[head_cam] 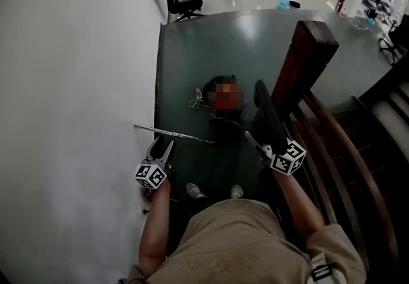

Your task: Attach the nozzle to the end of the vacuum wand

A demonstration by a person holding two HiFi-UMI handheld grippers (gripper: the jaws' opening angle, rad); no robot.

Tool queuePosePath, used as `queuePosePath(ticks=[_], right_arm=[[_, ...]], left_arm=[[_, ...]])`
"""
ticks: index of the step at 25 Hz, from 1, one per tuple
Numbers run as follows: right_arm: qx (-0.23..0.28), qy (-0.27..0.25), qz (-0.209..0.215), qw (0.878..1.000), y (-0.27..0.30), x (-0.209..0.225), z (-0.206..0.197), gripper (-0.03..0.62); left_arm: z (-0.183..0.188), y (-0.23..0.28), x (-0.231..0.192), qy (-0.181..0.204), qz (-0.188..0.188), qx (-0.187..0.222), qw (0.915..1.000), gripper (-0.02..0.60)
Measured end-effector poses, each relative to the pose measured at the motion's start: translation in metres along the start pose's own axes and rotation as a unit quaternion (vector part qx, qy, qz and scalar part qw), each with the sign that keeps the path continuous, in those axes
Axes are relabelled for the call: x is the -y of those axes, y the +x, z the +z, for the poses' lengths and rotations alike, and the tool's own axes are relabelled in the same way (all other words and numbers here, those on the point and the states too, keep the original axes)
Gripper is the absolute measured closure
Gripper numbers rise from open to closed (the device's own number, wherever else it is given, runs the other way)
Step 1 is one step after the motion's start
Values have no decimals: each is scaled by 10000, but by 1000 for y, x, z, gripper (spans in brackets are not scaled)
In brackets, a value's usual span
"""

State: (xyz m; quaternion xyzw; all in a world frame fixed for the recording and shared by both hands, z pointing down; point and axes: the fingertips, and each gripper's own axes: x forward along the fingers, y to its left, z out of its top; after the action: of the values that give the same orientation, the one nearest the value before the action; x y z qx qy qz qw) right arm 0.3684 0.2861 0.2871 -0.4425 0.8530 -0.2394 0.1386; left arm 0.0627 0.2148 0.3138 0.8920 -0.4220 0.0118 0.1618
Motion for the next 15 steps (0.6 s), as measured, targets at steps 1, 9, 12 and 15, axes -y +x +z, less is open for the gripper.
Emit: queuePosePath(ticks=[1,9,12,15], right_arm=[[20,-24,5,10000,2,2,2,411],[39,-90,62,9999,5,5,4,412],[79,69,186,9998,5,4,3,411],[262,192,305,9990,5,-2,10,411]], left_arm=[[2,3,-1,9,-6,16,10000,318],[6,7,-4,16,39,40,10000,319],[6,6,-5,30,64,31,10000,319],[8,3,-7,37,91,51,9999,319]])
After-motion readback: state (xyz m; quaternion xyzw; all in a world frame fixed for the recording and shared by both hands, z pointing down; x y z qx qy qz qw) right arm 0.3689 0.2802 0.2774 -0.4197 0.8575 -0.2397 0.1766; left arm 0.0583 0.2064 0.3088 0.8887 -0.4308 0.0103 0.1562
